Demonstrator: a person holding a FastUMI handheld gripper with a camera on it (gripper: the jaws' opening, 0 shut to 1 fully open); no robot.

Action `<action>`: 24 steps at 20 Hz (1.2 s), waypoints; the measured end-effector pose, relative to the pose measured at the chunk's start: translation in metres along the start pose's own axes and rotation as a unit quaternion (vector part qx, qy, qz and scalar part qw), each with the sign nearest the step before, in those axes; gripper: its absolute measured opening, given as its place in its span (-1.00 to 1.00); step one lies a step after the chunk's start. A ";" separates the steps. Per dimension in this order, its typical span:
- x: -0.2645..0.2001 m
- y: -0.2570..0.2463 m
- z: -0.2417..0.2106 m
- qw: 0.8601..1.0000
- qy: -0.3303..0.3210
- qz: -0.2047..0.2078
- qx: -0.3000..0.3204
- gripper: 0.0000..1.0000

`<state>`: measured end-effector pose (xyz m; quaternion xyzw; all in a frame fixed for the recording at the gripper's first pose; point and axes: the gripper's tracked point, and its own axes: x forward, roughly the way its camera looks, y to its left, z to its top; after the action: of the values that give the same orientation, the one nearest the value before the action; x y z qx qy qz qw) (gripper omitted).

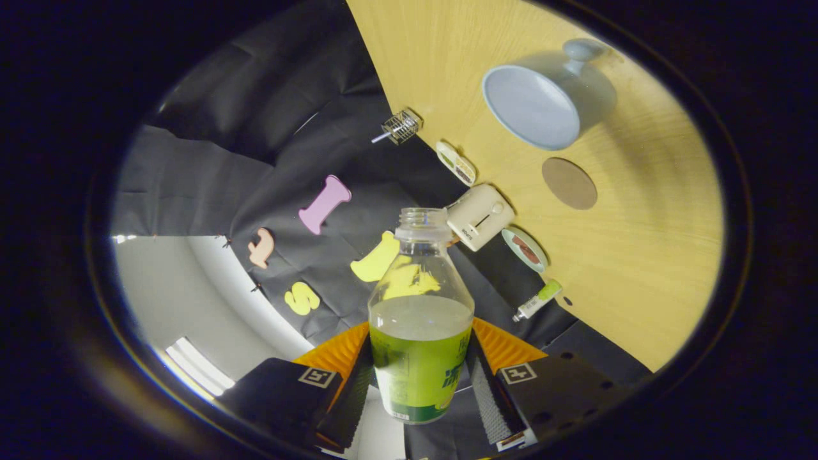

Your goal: Take the bottle from table, then pour the juice into the cup, finally place the bottle on the coaster

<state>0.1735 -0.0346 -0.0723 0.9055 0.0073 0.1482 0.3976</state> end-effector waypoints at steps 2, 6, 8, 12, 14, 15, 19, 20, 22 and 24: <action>-0.003 0.004 -0.001 1.000 -0.007 -0.004 0.003 0.55; 0.000 0.014 -0.003 1.000 -0.008 -0.002 0.002 0.56; 0.001 0.016 -0.007 1.000 0.001 -0.007 0.005 0.55; 0.007 0.021 -0.011 1.000 0.008 -0.006 0.005 0.56; 0.007 0.022 -0.013 1.000 0.006 -0.012 -0.010 0.55; 0.006 0.020 -0.013 0.999 0.006 -0.021 -0.028 0.55; 0.007 0.004 -0.016 0.980 0.011 -0.079 -0.182 0.56; 0.005 -0.001 -0.015 0.970 0.012 -0.101 -0.220 0.56; 0.003 -0.003 -0.015 0.950 0.014 -0.122 -0.285 0.56; 0.000 -0.003 -0.018 0.931 0.022 -0.138 -0.336 0.56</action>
<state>0.1693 -0.0195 -0.0631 0.7054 0.0909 0.1055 0.6950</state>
